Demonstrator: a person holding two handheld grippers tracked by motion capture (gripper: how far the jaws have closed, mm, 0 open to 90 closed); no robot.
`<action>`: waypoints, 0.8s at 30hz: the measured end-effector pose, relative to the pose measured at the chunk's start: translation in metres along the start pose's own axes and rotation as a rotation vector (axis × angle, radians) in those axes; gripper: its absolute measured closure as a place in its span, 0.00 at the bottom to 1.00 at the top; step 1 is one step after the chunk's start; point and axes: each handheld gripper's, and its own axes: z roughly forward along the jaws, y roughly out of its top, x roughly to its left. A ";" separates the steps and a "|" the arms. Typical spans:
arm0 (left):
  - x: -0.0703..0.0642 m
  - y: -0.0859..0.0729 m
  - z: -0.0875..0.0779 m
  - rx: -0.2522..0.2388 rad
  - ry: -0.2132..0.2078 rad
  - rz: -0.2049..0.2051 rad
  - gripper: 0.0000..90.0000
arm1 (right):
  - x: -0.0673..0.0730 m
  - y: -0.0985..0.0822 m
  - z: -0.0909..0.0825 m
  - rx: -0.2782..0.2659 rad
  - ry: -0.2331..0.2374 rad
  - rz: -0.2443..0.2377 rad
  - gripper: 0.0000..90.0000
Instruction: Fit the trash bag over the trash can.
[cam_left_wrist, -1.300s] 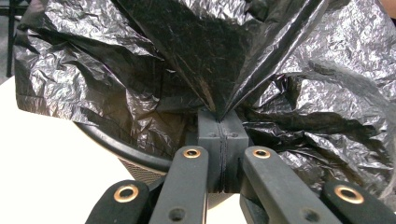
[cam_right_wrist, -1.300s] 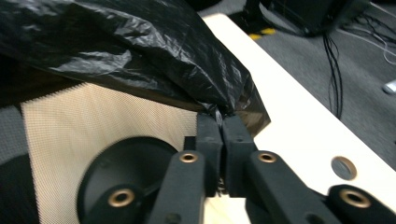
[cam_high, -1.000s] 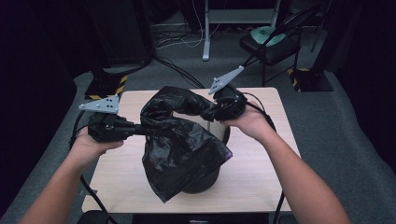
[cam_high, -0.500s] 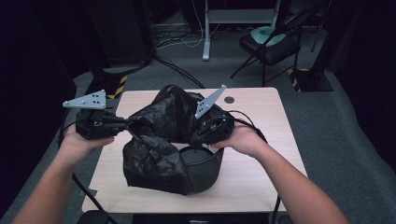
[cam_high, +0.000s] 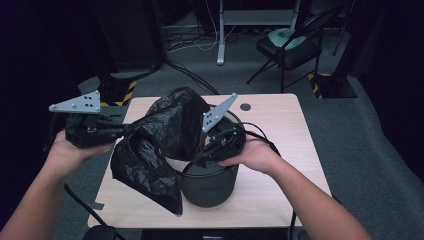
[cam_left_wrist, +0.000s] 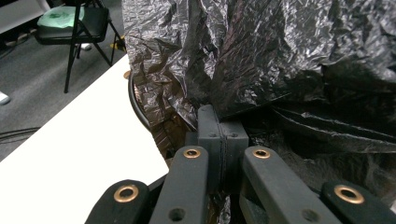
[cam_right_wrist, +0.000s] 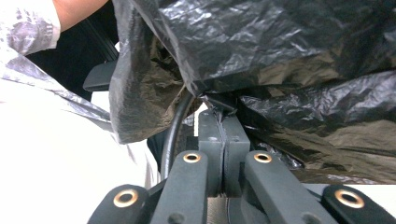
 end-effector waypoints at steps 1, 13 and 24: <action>0.000 0.000 0.000 0.001 0.001 -0.004 1.00 | 0.001 0.001 0.000 0.001 0.004 -0.001 0.99; 0.010 -0.009 0.018 0.052 -0.009 -0.039 1.00 | -0.002 -0.002 0.000 -0.011 -0.007 0.014 0.97; 0.021 0.004 0.053 0.066 -0.047 -0.051 1.00 | -0.032 -0.024 -0.023 -0.013 -0.128 0.118 0.94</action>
